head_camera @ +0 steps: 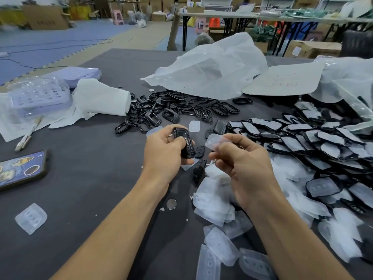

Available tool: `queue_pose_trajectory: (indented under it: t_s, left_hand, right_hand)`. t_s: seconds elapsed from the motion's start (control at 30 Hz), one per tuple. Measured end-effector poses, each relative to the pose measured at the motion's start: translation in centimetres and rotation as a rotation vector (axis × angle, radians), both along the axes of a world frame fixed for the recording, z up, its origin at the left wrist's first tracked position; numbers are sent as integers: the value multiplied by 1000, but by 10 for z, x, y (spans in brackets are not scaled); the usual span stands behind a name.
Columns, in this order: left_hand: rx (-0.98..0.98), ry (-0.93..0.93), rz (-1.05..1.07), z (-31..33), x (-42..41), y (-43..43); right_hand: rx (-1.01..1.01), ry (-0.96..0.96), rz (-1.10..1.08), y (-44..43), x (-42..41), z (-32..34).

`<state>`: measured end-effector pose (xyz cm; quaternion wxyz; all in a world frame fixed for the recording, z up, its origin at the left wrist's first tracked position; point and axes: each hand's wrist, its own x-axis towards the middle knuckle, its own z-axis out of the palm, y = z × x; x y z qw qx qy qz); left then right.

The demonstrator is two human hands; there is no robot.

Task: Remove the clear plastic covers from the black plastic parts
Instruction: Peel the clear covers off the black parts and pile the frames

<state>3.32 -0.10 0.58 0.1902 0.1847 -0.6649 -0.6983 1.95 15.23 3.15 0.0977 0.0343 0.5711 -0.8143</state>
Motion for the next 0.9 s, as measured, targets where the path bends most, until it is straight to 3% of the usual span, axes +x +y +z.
queue_pose_trajectory:
  t_s: [0.13,0.6,0.9]
  left_hand:
    - [-50,-5,-10,-2,4,5]
    - [59,62,-48,1,10,26]
    - [242,138,-230,8,13,32]
  right_hand:
    - [74,60,15,2,-2,-2]
    - [98,172,20,-4,5,-5]
    - [490,313,-201,-8,6,-14]
